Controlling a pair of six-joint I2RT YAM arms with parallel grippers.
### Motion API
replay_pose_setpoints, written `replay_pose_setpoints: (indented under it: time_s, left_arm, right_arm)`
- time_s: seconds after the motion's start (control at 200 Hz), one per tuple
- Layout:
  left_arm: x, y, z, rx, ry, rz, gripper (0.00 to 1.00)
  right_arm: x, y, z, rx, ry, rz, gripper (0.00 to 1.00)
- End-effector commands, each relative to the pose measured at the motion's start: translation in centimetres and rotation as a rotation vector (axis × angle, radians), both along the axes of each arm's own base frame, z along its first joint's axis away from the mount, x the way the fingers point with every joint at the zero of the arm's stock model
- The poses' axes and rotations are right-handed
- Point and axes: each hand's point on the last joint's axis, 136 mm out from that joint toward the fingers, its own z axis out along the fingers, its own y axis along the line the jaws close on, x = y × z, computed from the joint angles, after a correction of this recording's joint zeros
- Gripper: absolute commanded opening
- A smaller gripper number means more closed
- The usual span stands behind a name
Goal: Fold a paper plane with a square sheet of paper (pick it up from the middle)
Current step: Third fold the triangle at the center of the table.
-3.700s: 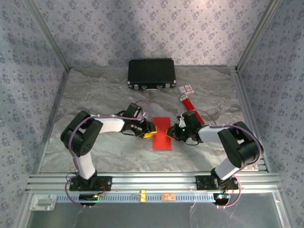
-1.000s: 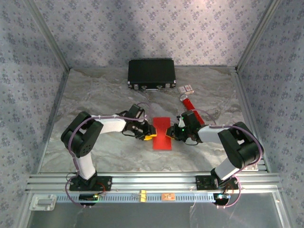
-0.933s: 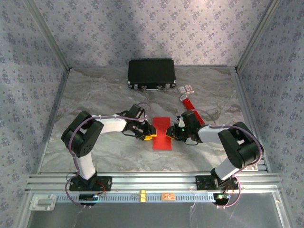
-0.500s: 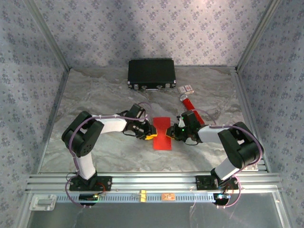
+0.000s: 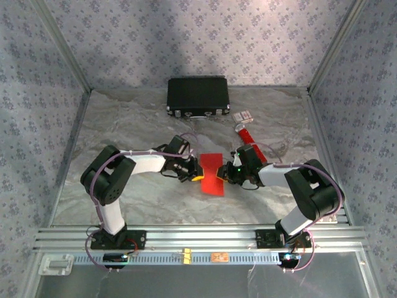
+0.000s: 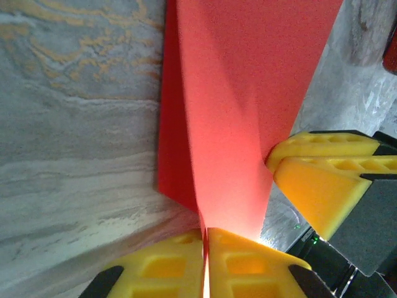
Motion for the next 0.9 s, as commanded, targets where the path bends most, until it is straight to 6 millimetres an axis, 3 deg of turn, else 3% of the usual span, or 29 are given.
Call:
replay_pose_setpoints:
  time_s: [0.0, 0.23, 0.38, 0.44, 0.675, 0.894]
  left_arm:
    - [0.4, 0.6, 0.3, 0.003, -0.016, 0.024, 0.01]
    - [1.1, 2.9, 1.0, -0.011, -0.026, 0.104, 0.00]
    - [1.0, 3.7, 1.5, -0.024, -0.024, 0.128, 0.00]
    - [0.9, 3.8, 1.6, -0.028, -0.022, 0.135, 0.00]
    - [1.0, 3.5, 2.4, -0.068, -0.013, 0.149, 0.00]
    - [1.0, 3.5, 2.5, -0.073, -0.008, 0.153, 0.00]
  right_arm:
    - [-0.8, -0.3, -0.6, -0.033, 0.010, 0.006, 0.23]
    - [-0.4, 0.5, 3.1, -0.117, -0.152, 0.081, 0.32]
    - [-1.1, 0.2, 5.4, -0.275, -0.309, 0.192, 0.51]
    - [-1.4, 0.5, 6.3, -0.310, -0.368, 0.240, 0.54]
    - [-3.7, 4.5, 7.8, -0.424, -0.722, 0.446, 0.56]
    - [-6.0, 8.3, 7.4, -0.577, -0.994, 0.645, 0.56]
